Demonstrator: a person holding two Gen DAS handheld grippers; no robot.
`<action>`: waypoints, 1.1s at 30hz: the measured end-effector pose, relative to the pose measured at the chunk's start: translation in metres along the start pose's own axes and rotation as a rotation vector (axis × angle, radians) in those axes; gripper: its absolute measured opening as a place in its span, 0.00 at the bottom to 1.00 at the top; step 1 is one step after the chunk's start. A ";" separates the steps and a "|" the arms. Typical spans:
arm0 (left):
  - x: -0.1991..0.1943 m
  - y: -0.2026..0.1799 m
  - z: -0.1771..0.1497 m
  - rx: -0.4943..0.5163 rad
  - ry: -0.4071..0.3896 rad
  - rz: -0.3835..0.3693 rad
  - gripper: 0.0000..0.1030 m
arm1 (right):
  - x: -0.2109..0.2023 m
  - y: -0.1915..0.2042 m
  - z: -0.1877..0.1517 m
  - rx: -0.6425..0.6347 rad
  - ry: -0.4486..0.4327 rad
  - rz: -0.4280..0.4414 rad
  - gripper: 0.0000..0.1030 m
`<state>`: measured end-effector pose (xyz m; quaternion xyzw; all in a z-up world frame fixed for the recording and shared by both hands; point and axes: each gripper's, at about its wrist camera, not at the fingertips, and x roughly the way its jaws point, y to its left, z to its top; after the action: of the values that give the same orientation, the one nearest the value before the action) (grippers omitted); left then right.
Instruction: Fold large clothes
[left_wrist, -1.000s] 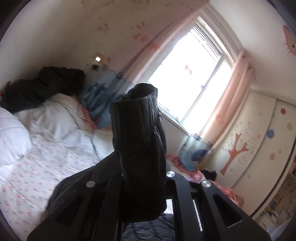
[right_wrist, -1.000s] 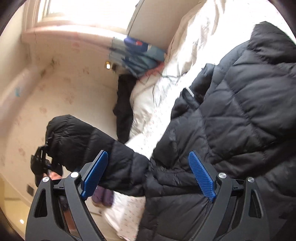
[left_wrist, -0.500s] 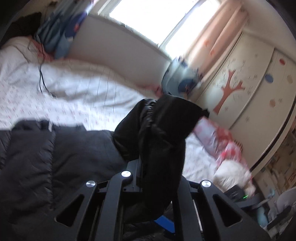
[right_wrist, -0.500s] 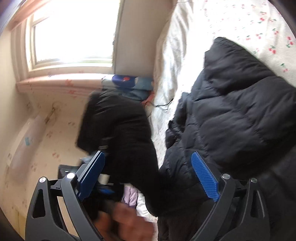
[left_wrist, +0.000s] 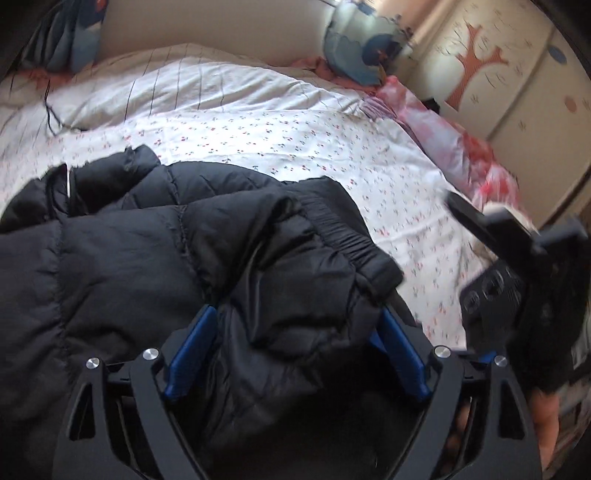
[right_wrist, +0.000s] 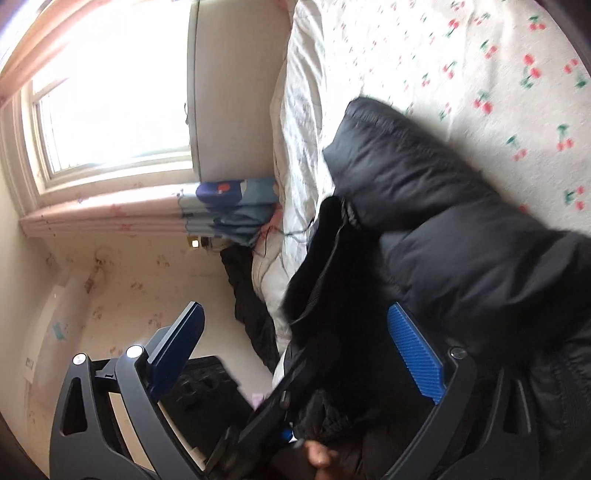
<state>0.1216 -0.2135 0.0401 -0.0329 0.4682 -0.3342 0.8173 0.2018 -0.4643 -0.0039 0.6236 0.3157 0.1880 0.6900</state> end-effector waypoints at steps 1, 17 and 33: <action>-0.008 -0.001 -0.003 0.017 0.004 0.007 0.81 | 0.002 0.002 -0.001 -0.007 0.008 -0.011 0.93; -0.183 0.147 -0.055 -0.219 -0.208 0.237 0.87 | 0.019 0.099 -0.071 -0.684 -0.151 -0.233 0.04; -0.115 0.206 -0.075 -0.246 -0.059 0.304 0.89 | -0.011 0.030 -0.030 -0.536 -0.186 -0.615 0.29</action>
<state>0.1295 0.0315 0.0080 -0.0713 0.4810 -0.1460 0.8615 0.1773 -0.4448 0.0274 0.3131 0.3633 -0.0086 0.8775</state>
